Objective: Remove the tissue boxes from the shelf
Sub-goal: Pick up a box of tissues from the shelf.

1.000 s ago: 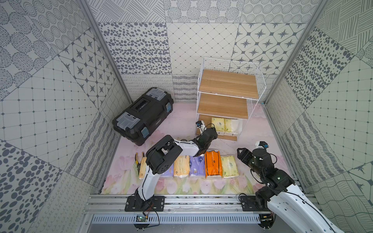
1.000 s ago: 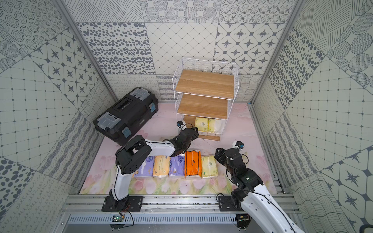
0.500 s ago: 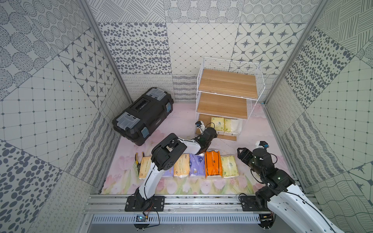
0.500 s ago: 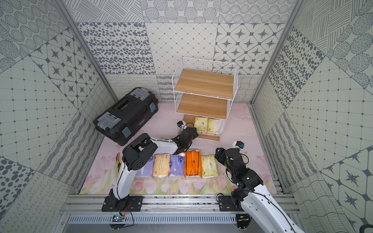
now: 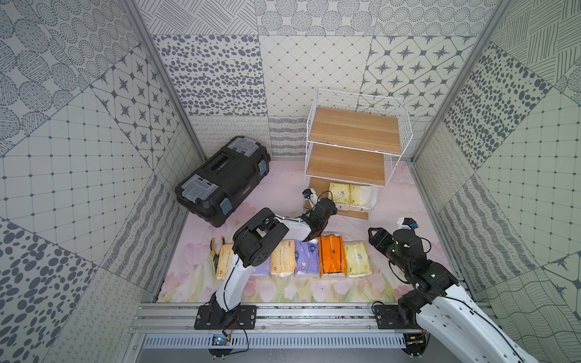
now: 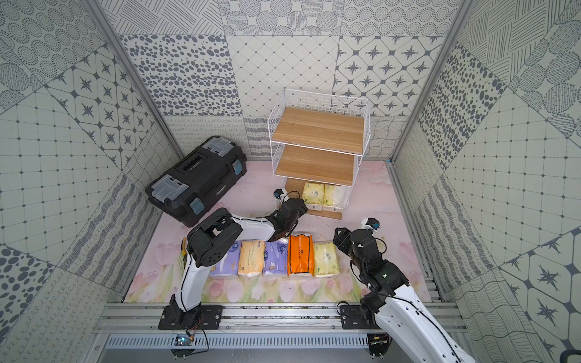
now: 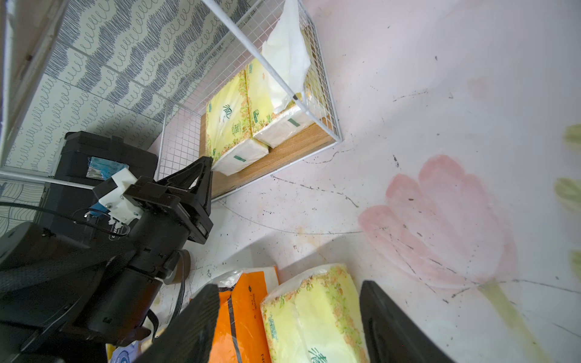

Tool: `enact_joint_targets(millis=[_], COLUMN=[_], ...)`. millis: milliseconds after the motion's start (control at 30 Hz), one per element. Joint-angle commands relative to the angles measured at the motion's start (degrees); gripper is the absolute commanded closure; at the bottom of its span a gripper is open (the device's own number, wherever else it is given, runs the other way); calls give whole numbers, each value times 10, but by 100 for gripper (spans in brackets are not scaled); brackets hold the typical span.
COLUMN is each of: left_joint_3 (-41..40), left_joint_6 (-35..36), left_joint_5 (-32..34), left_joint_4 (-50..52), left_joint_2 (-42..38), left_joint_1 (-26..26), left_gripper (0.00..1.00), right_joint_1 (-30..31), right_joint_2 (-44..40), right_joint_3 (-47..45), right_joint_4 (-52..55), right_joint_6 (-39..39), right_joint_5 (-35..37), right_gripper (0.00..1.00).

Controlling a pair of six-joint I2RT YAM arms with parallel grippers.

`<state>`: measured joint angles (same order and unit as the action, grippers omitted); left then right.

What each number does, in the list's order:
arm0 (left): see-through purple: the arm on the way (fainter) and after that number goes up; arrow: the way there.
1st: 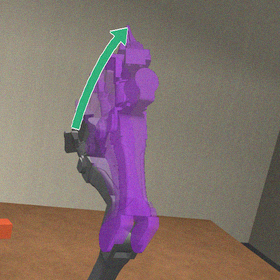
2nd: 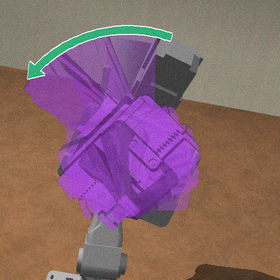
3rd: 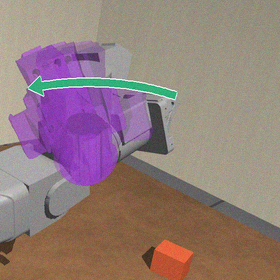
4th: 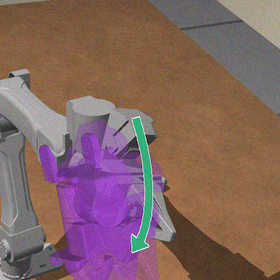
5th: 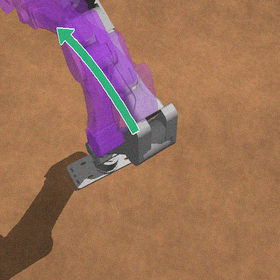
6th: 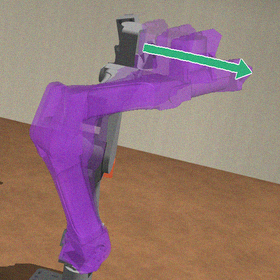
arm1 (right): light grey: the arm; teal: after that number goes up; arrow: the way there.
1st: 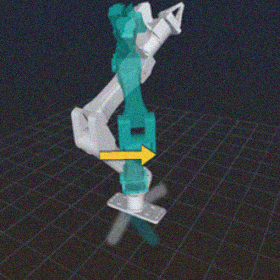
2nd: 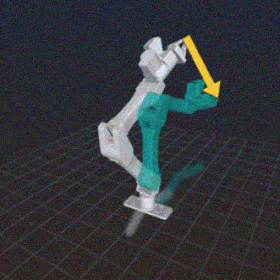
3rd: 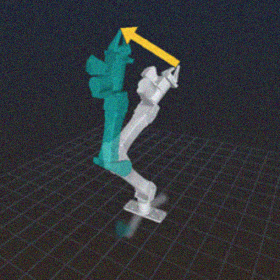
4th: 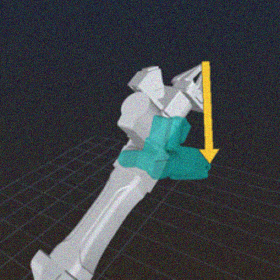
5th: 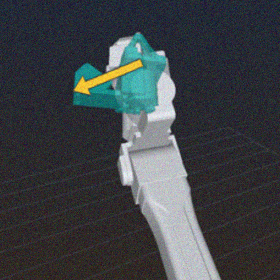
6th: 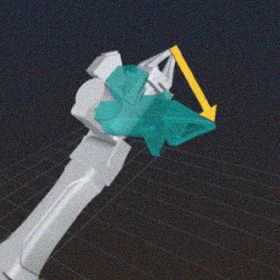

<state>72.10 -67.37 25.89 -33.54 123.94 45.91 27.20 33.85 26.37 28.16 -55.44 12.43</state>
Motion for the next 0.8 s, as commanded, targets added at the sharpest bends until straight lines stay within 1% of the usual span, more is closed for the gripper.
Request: enact_joint_targets(millis=[0,67,300,533,767], left_joint_3=[-26,-42,-101,-140,-171], left_joint_6=[-28,-45,-135,-196,-260], left_joint_5=[20,25,16,3,-16], left_joint_4=[-23,-23,-31,-30,-34], left_joint_2=[-40,-55,-87,-121,-141], left_joint_1=[-5,-2,9,16,19], left_gripper=[100,100,100,100,100], right_joint_1=[-5,-9,-28,-33,-32], right_joint_2=[19,35,87,158,269], right_joint_3=[3,3,-11,-34,-26], right_joint_4=[-53,-71,-167,-303,-421], right_joint_6=[-20,-30,-81,-141,-174], right_joint_5=[-28,-48,-114,-143,-156], right_gripper=[25,25,24,21,17])
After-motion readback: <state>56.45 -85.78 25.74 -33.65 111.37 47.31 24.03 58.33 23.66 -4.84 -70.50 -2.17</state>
